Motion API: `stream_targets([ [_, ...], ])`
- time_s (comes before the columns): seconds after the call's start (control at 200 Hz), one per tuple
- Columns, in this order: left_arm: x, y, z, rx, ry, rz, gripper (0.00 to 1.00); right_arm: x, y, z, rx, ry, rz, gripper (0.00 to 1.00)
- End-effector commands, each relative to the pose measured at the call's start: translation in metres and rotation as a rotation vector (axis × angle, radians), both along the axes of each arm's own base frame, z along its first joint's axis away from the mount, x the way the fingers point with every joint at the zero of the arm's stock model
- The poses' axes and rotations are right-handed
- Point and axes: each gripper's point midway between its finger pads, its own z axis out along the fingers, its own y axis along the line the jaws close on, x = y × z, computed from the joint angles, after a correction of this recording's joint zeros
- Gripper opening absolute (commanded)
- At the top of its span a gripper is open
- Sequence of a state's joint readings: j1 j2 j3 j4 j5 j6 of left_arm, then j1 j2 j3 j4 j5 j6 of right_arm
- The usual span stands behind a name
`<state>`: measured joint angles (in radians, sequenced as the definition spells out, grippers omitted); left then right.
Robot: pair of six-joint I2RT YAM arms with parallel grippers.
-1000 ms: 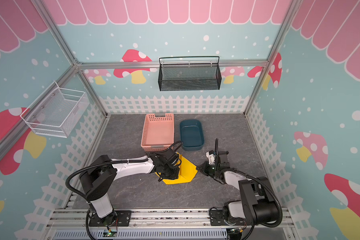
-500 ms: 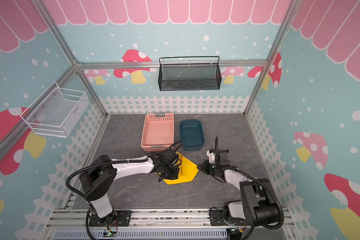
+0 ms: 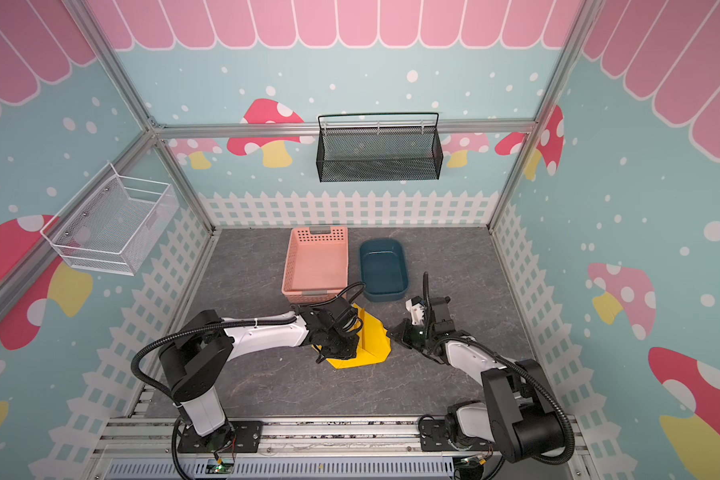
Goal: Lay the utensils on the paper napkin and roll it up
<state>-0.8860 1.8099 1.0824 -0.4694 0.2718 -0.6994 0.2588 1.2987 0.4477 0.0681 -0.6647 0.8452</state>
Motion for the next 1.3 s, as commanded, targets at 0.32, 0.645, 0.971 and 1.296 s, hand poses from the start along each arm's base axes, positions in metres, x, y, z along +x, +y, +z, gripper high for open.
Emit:
stream_targets([
  [0.32, 0.004, -0.001, 0.004, -0.016, -0.033, 0.005, 0.0, -0.002, 0.048, 0.025, 0.061, -0.024, 0.064, 0.02],
  [0.645, 0.003, 0.009, 0.005, -0.046, -0.03, 0.046, 0.0, -0.003, 0.071, 0.026, 0.083, -0.016, 0.097, 0.02],
  [0.971, 0.002, 0.017, 0.0, -0.065, -0.006, 0.075, 0.0, -0.002, 0.089, 0.028, 0.106, -0.012, 0.125, 0.02],
  [1.296, 0.004, 0.018, 0.005, -0.076, -0.022, 0.08, 0.0, 0.0, 0.107, 0.022, 0.138, 0.002, 0.142, 0.02],
])
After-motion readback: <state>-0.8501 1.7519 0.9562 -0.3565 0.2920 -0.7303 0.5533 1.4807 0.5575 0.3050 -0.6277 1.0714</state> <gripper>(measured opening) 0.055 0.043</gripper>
